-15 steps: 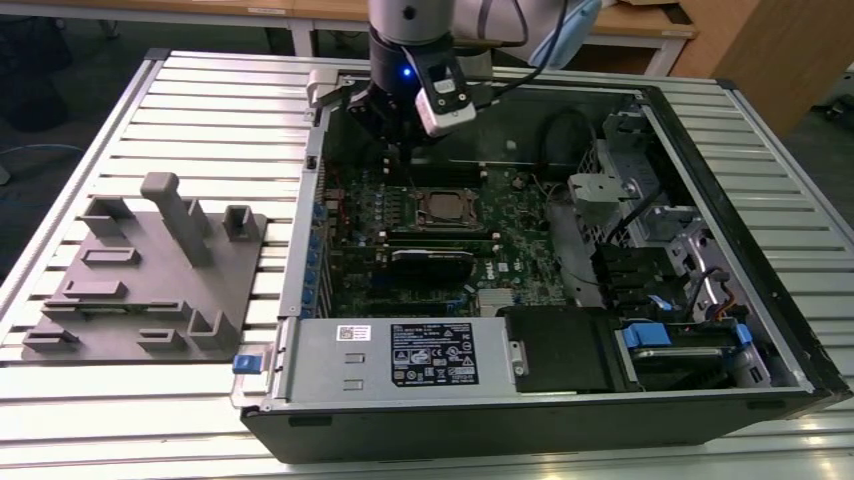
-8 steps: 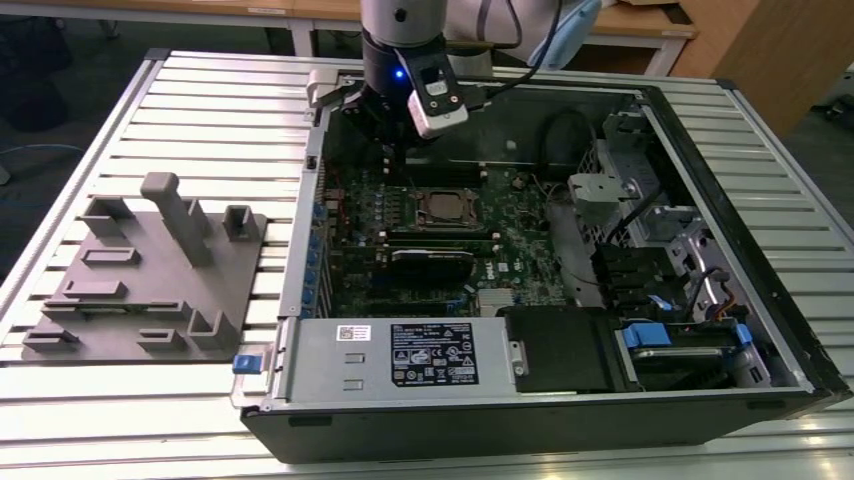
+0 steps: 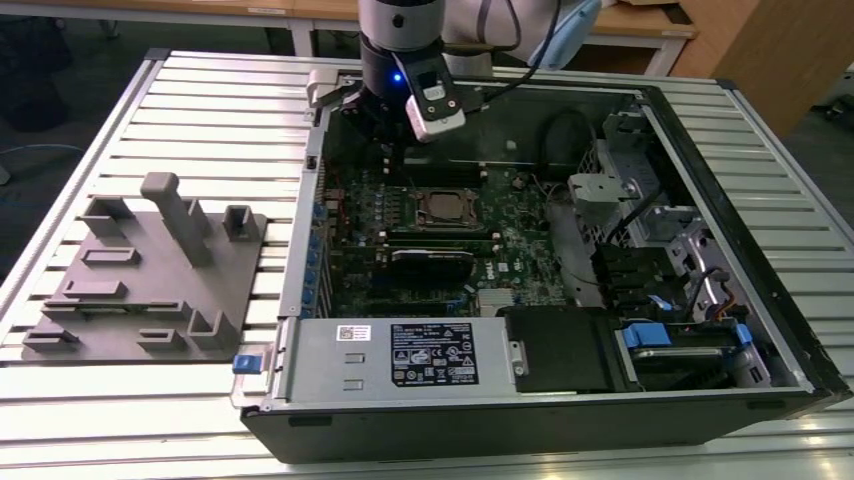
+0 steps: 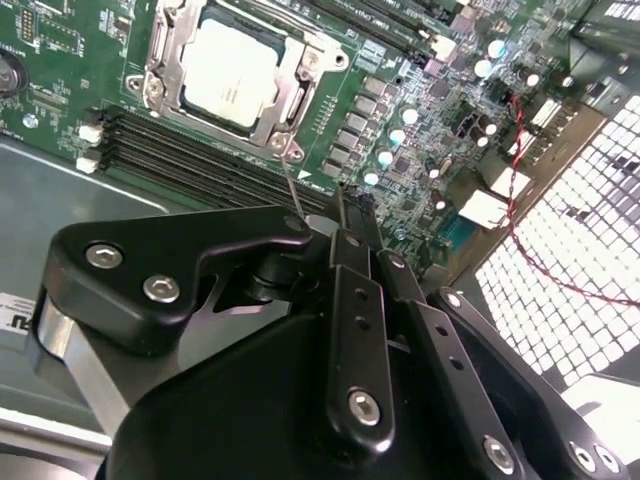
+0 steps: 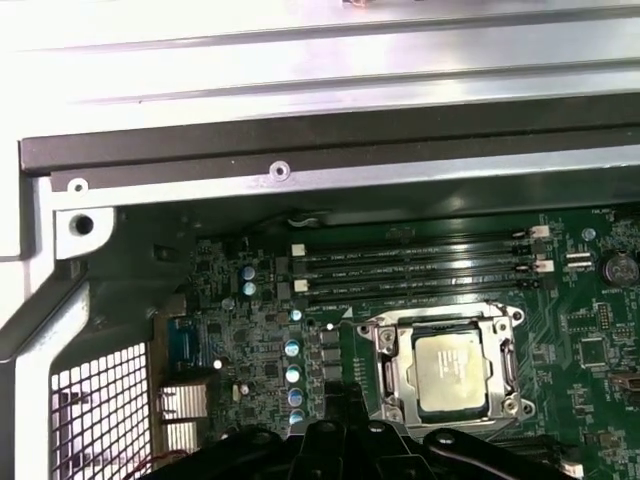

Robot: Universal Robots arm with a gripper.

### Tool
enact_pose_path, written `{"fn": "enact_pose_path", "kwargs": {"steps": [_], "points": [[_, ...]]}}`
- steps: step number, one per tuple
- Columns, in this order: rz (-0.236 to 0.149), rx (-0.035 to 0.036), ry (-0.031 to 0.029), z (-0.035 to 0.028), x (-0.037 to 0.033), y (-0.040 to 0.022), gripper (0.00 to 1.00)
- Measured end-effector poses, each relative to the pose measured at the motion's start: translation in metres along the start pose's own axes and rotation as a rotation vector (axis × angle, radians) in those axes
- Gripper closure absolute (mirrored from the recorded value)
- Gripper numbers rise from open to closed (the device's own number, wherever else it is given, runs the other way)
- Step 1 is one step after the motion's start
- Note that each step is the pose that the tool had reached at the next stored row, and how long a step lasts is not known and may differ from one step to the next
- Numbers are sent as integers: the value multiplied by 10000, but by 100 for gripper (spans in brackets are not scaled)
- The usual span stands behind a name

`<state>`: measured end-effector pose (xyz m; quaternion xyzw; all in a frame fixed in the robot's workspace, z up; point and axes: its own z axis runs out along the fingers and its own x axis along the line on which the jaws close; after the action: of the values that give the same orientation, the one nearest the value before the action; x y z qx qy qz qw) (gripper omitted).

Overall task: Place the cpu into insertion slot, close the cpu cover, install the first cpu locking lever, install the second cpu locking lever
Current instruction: 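Install the first cpu locking lever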

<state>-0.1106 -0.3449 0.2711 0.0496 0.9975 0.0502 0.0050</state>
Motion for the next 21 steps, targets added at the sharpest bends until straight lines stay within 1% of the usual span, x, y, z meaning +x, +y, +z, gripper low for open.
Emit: {"fn": "enact_pose_path", "kwargs": {"steps": [3,4,5,6,9,13,14,15,16,18,20,21], "points": [[-1,-4,4,17,24,-7,90],[-3,-38,8,20,27,-13,90],[-1,-117,14,23,29,-19,90],[1,-182,20,25,30,-25,90],[3,-273,29,31,32,-35,90],[2,-278,29,37,38,-36,90],[2,-304,33,45,44,-39,90],[2,-383,41,49,48,-40,90],[5,-488,49,55,51,-41,90],[8,-607,62,62,53,-44,90],[10,-776,79,71,56,-49,90],[11,-837,85,77,57,-52,90]]}}
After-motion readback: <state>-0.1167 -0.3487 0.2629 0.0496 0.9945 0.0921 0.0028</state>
